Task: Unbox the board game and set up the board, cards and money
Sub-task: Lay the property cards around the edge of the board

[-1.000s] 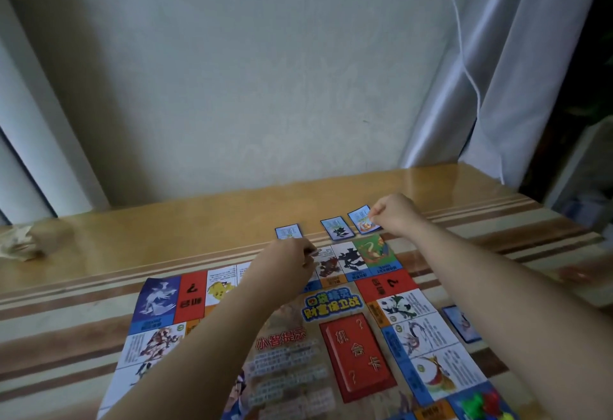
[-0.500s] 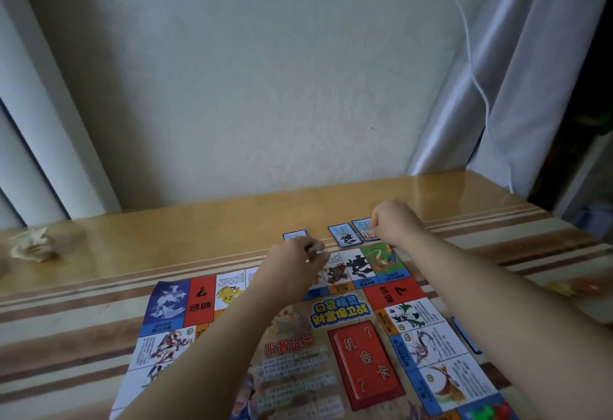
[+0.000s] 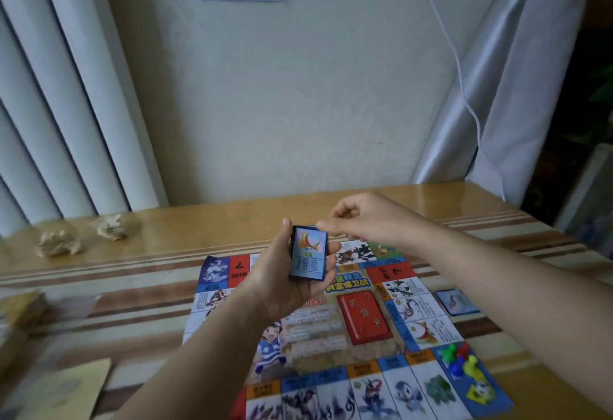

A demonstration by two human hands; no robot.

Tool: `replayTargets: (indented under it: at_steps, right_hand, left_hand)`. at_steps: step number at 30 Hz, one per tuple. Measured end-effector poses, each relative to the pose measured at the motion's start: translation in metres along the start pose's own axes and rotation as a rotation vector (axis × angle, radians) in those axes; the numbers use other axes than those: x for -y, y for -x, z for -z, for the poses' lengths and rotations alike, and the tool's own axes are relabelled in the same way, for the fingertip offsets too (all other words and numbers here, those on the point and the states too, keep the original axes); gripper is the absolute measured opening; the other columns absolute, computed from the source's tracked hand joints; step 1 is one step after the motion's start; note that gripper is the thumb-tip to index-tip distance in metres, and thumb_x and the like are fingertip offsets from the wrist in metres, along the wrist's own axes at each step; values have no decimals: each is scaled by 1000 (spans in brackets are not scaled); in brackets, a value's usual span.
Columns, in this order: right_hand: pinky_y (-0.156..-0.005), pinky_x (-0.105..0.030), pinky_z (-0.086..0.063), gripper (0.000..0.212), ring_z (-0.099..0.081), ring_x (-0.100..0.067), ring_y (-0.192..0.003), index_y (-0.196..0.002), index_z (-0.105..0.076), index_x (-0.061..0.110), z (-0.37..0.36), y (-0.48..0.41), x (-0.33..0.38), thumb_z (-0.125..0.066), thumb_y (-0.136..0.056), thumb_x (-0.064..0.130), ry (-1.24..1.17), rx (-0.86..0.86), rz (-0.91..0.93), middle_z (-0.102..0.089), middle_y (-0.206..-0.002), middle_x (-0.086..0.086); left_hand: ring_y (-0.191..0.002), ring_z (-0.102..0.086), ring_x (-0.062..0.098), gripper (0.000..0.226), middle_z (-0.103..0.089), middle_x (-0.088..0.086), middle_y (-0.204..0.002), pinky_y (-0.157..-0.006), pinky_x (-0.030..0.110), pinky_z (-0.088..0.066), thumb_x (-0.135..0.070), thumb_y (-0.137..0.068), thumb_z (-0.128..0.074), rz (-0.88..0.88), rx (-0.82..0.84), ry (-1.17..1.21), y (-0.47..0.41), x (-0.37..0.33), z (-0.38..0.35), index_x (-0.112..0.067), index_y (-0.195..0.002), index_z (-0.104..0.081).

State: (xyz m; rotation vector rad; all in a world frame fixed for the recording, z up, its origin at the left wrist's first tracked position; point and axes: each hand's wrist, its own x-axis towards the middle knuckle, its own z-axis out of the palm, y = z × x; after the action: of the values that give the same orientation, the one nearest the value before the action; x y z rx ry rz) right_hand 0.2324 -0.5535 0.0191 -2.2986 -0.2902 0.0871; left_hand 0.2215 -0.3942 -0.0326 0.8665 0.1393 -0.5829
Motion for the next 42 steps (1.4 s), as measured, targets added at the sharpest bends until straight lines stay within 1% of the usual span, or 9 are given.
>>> replayTargets:
  at_steps: [7,14,19,22,25,27,34,39,42]
  right_hand:
    - [-68,-32,-45,24,-59,-14,-68,-69,-63,18,2,23,28,-83,-69,32,-95,-45,-9,-71,-77,-10]
    - [-67,-23,-48,12,-62,-8,-62,-74,-65,15,8,57,40,-76,-78,18,-183,-16,32,-70,-72,-5]
    - [-59,-11,-49,3,-59,-5,-66,-86,-66,13,4,79,31,-69,-85,13,-237,-103,29,-68,-81,-2]
    - [-60,-17,-50,14,-59,-5,-66,-91,-68,12,1,90,15,-73,-82,21,-345,-174,-9,-68,-83,-2]
    - [-88,-40,-55,40,-68,-23,-93,-105,-67,5,4,103,-5,-78,-76,30,-414,-139,-112,-72,-102,-11]
    - [-94,-44,-52,30,-68,-28,-97,-103,-66,3,12,112,-19,-74,-80,20,-449,-155,-160,-71,-104,-16]
    - [-88,-41,-54,12,-69,-22,-86,-82,-65,13,45,135,-69,-76,-79,16,-252,-265,-186,-73,-88,-9]
    - [-83,-40,-55,8,-65,-23,-91,-96,-61,10,70,137,-105,-56,-93,6,-271,-363,-183,-66,-97,-9]
    - [-82,-41,-51,16,-62,-25,-94,-103,-63,16,80,136,-135,-51,-96,7,-154,-218,-268,-65,-106,-11]
  left_hand:
    - [-65,-68,16,59,-73,10,-82,-59,27,-58,-56,-94,-34,-159,6,-232,46,-4,-22,-5,-99,-64]
    - [-94,-70,26,25,-70,19,-107,-72,35,-60,-14,-98,-44,-234,139,-336,78,-2,-22,-1,-118,-53]
    - [-75,-71,14,13,-73,7,-85,-62,23,-57,-9,-95,-49,-353,64,-404,83,17,-32,-7,-105,-57]
    - [-82,-67,18,11,-68,10,-97,-64,25,-56,-6,-93,-53,-384,0,-299,74,33,-44,-10,-101,-58]
    - [-84,-67,22,16,-67,16,-102,-67,27,-59,-2,-92,-54,-362,-4,-208,62,52,-65,-4,-107,-59]
    - [-82,-67,23,13,-68,16,-99,-72,30,-59,-4,-92,-56,-330,-21,-176,54,65,-80,-4,-104,-60]
    - [-74,-65,17,7,-65,9,-84,-75,29,-57,-9,-95,-54,-263,-61,-245,35,106,-117,-8,-89,-59]
    - [-84,-59,16,13,-61,10,-92,-78,35,-54,-9,-96,-51,-158,-89,-135,24,111,-107,-5,-87,-59]
    - [-82,-59,17,17,-62,10,-88,-70,34,-51,-13,-100,-45,-100,-109,-57,19,107,-96,-4,-90,-57]
